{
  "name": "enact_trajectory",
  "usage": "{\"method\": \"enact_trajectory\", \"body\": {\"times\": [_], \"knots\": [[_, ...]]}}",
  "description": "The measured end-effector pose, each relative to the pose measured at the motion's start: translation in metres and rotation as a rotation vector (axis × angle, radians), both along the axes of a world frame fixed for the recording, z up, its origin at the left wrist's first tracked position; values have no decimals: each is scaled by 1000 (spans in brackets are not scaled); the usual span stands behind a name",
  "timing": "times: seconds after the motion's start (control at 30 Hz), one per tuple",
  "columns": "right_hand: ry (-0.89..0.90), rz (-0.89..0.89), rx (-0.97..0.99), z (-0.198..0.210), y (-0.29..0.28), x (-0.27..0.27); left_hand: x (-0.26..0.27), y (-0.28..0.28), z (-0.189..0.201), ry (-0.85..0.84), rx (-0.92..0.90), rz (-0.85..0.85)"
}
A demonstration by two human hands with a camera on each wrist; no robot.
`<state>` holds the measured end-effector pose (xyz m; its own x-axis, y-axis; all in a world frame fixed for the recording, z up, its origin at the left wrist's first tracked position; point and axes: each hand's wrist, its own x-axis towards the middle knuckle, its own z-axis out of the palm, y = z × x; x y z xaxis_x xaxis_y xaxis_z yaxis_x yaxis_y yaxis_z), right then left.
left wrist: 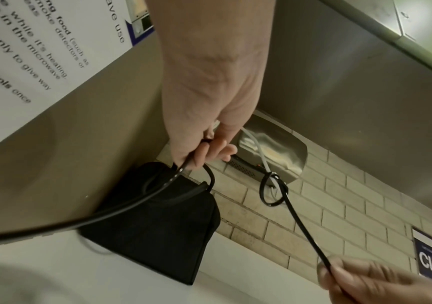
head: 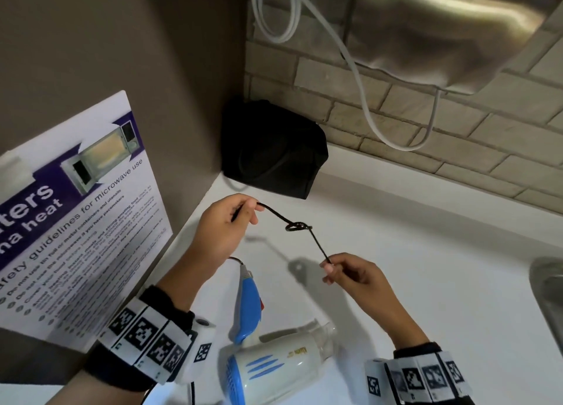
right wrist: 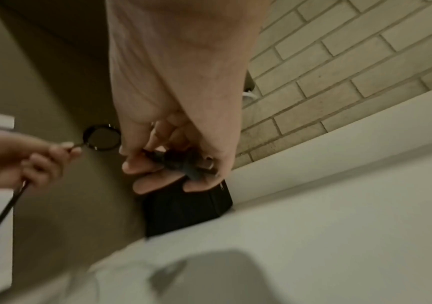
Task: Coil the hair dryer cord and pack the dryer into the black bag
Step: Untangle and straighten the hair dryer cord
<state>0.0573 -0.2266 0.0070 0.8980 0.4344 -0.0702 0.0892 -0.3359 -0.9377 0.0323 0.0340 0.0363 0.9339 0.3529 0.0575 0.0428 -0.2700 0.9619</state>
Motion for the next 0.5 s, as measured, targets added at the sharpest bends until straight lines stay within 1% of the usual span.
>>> {"method": "enact_trajectory", "body": {"times": [0.13, 0.23, 0.37, 0.5], "knots": [[-10, -48, 10, -26, 3, -15, 0, -4, -11, 12, 52, 2], [3, -41, 19, -35, 10, -26, -1, -2, -17, 15, 78, -1], [-9, -13, 1, -25, 18, -28, 0, 5, -20, 11, 125, -39], [15, 8, -23, -11, 24, -21, 1, 7, -23, -66, 291, -153]]}}
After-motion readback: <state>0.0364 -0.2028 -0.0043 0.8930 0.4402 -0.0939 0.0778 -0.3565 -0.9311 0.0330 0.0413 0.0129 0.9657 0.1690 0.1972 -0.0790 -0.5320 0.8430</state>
